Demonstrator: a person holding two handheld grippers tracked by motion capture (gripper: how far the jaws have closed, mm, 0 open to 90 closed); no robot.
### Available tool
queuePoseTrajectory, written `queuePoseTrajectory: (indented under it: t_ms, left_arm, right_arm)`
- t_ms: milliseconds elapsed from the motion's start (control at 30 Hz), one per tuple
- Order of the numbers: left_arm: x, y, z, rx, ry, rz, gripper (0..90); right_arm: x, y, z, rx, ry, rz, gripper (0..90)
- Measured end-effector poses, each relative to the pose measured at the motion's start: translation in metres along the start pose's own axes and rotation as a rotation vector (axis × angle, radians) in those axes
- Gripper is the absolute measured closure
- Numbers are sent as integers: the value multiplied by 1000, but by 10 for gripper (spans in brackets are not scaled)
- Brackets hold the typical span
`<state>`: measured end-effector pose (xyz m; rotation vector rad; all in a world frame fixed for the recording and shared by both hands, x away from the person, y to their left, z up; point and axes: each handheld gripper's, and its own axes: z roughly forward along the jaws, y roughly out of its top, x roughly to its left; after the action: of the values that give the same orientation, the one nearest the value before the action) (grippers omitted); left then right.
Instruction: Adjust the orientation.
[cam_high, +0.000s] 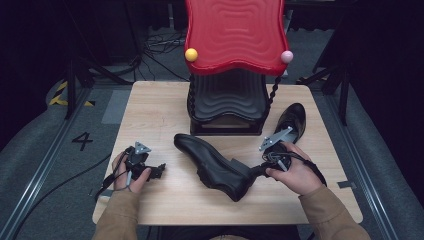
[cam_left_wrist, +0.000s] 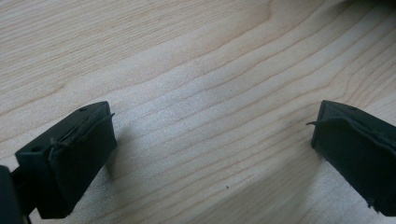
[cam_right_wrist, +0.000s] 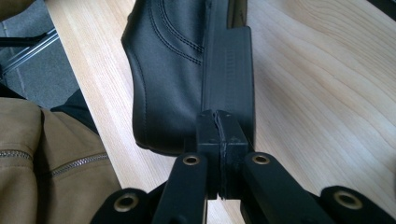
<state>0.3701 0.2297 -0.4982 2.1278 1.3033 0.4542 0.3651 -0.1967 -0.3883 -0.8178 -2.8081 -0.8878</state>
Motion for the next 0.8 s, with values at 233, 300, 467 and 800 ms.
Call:
queuePoseTrajectory:
  t_ms: [233,300,467,800]
  left_arm:
    - [0,0,0,0,0,0,1]
    - [0,0,0,0,0,0,1]
    - [0,0,0,-1,0,-1,1]
    - [0,0,0,0,0,0,2]
  right_arm:
    - [2,3,11,9,-9,-17,900]
    - [2,3,14,9,-14,-17,900]
    - [2,3,16,15,-12,-17,900]
    - [-4,3,12,1,-54,15,900]
